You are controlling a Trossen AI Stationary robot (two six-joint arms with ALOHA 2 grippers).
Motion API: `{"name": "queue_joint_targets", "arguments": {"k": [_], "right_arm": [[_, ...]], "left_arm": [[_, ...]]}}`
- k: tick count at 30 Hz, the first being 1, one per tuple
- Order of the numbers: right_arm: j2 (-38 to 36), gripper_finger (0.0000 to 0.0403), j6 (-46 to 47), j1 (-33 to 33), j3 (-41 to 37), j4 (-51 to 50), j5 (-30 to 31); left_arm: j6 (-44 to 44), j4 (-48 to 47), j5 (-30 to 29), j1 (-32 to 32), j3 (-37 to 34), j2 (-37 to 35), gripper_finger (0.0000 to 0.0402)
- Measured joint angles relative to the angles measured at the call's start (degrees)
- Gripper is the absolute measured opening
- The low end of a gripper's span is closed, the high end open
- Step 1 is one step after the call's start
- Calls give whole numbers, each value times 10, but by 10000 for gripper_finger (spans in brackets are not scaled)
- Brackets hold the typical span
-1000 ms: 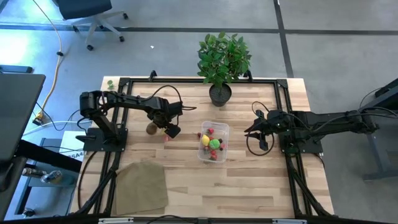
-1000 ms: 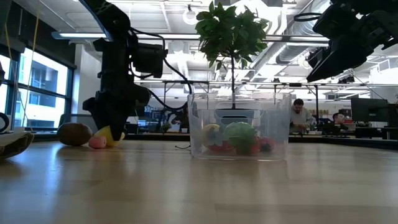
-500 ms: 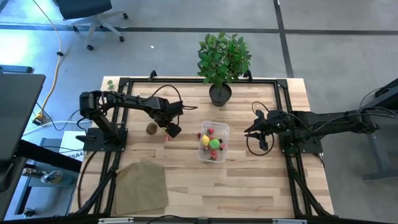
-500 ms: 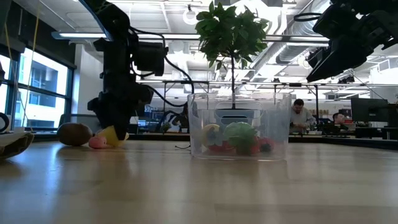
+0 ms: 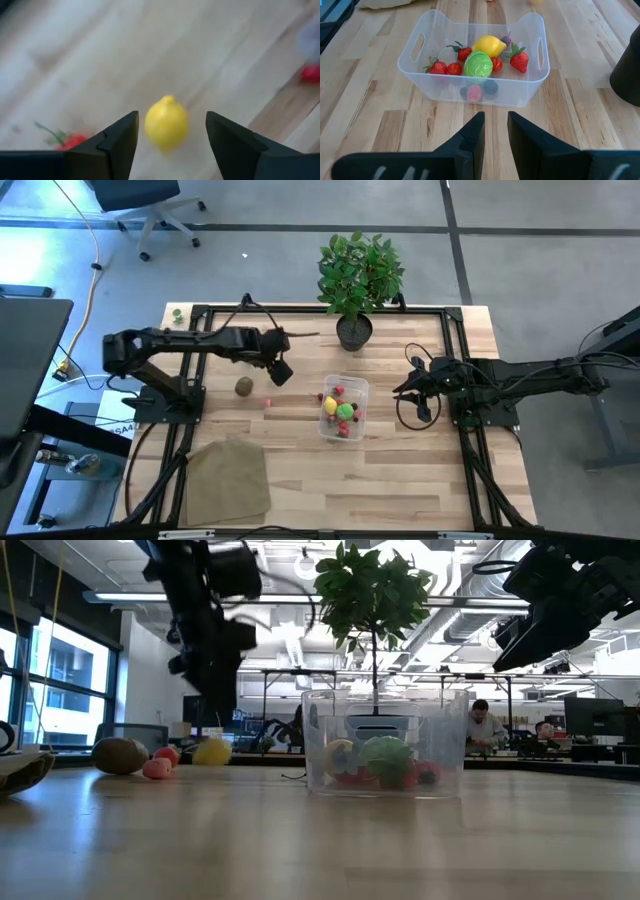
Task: Pick and placing Produce into tupperware
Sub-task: Put the lemon into the transparent container
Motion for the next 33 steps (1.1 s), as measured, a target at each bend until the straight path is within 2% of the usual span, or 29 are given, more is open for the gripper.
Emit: {"name": "queue_joint_targets", "arguments": {"k": [5,9,17,23,33], "right_arm": [[0,73,0,0,0,0,0],[0,73,0,0,0,0,0],[0,73,0,0,0,0,0],[0,73,0,0,0,0,0],[0,73,0,0,0,0,0]], "left_arm": [[49,68,-41,0,0,-56,181],[76,113,-40,0,1,-89,141],[54,89,-16,0,1,-97,84],[49,73,-16,0,0,-96,68],[93,29,-42,0,0,-96,67]]}}
